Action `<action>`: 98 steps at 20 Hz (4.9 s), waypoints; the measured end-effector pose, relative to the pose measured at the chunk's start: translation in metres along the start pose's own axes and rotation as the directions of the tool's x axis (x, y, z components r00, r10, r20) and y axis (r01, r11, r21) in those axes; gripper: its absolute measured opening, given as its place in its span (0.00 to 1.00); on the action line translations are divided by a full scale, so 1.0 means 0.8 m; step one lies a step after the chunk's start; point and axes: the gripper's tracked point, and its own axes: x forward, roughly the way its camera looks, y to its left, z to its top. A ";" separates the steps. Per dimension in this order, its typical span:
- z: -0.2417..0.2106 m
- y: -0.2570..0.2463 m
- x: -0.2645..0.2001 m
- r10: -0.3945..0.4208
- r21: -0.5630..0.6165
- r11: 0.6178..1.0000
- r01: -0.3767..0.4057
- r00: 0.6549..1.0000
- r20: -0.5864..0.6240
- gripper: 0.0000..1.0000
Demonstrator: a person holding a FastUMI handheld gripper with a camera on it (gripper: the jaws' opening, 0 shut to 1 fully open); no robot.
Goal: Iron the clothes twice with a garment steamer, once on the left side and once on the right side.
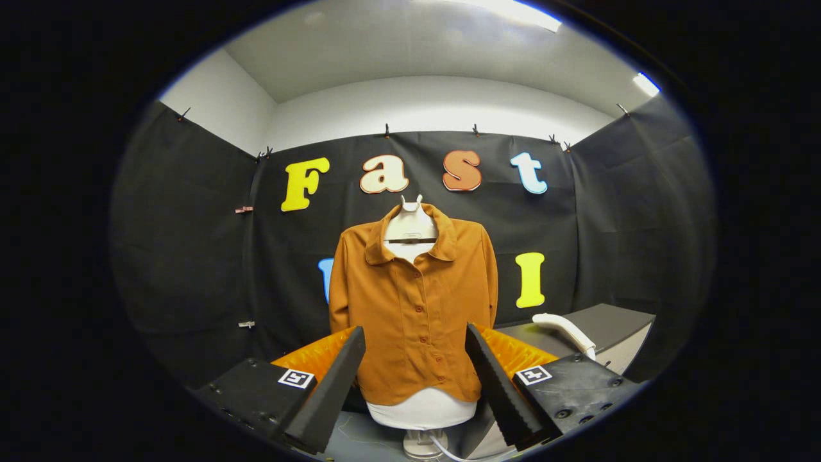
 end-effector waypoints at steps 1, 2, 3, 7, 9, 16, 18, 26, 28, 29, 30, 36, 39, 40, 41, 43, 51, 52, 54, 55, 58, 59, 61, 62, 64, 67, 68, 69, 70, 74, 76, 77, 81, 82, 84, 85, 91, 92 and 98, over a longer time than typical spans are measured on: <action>0.000 0.002 0.000 -0.001 -0.002 1.000 0.001 1.000 0.000 0.98; -0.001 0.003 -0.001 -0.001 -0.003 1.000 0.001 1.000 0.000 0.98; -0.001 0.005 -0.001 -0.001 -0.004 1.000 0.001 1.000 -0.002 0.98; -0.009 0.008 0.000 -0.015 -0.009 1.000 0.015 1.000 -0.017 0.98; -0.009 0.012 0.000 -0.019 -0.008 1.000 0.018 1.000 -0.019 0.98; -0.013 0.022 0.004 -0.049 -0.014 0.999 0.049 0.999 -0.022 0.98; -0.013 0.024 0.004 -0.064 -0.013 0.998 0.064 0.998 -0.020 0.98; -0.023 0.012 0.011 -0.119 -0.013 0.993 0.119 0.992 -0.040 0.98; -0.022 0.000 0.017 -0.132 -0.013 0.991 0.132 0.990 -0.038 0.98; -0.023 -0.007 0.021 -0.138 -0.015 0.990 0.137 0.990 -0.038 0.98; -0.025 -0.016 0.025 -0.140 -0.016 0.990 0.140 0.989 -0.039 0.98; -0.023 -0.105 0.074 -0.146 -0.003 0.989 0.146 0.989 -0.034 0.98; -0.019 -0.171 0.107 -0.163 -0.014 0.987 0.162 0.986 -0.042 0.98; -0.019 -0.196 0.116 -0.173 -0.019 0.985 0.172 0.984 -0.045 0.98; -0.020 -0.218 0.124 -0.180 -0.020 0.984 0.179 0.982 -0.051 0.98; -0.024 -0.256 0.142 -0.186 -0.010 0.983 0.185 0.980 -0.073 0.98; -0.051 -0.378 0.193 -0.209 0.002 0.977 0.211 0.968 -0.141 0.98; -0.059 -0.390 0.199 -0.216 0.004 0.976 0.219 0.964 -0.154 0.98; -0.076 -0.414 0.210 -0.230 0.006 0.972 0.235 0.955 -0.190 0.98; -0.085 -0.425 0.215 -0.235 0.009 0.970 0.242 0.948 -0.215 0.98; -0.115 -0.450 0.228 -0.243 0.030 0.965 0.262 0.928 -0.282 0.98; -0.124 -0.457 0.235 -0.246 0.035 0.962 0.269 0.920 -0.306 0.98; -0.145 -0.466 0.250 -0.242 0.039 0.961 0.272 0.904 -0.353 0.98; -0.155 -0.470 0.256 -0.243 0.034 0.961 0.275 0.895 -0.374 0.99; -0.175 -0.480 0.267 -0.249 0.021 0.959 0.283 0.874 -0.418 0.99; -0.206 -0.493 0.280 -0.256 0.008 0.954 0.298 0.832 -0.492 0.99; -0.219 -0.498 0.282 -0.258 0.000 0.953 0.302 0.815 -0.518 0.99; -0.229 -0.502 0.284 -0.258 -0.004 0.953 0.304 0.801 -0.541 0.99; -0.237 -0.505 0.284 -0.257 -0.004 0.952 0.307 0.789 -0.558 0.98; -0.271 -0.521 0.286 -0.264 -0.019 0.945 0.327 0.724 -0.637 0.95; -0.292 -0.514 0.284 -0.243 -0.027 0.953 0.301 0.709 -0.663 0.68; -0.271 -0.513 0.278 -0.252 -0.053 0.955 0.290 0.711 -0.656 0.47; -0.274 -0.518 0.279 -0.221 0.007 0.955 0.298 0.726 -0.651 0.42; -0.274 -0.520 0.279 -0.221 0.018 0.952 0.306 0.726 -0.651 0.42; -0.269 -0.520 0.280 -0.226 0.030 0.948 0.317 0.737 -0.637 0.42; -0.264 -0.518 0.281 -0.228 0.036 0.947 0.320 0.744 -0.629 0.43; -0.204 -0.507 0.255 -0.296 0.052 0.923 0.382 0.788 -0.540 0.42; -0.193 -0.497 0.249 -0.303 0.059 0.919 0.391 0.792 -0.530 0.42; -0.144 -0.426 0.224 -0.371 0.026 0.906 0.423 0.820 -0.435 0.42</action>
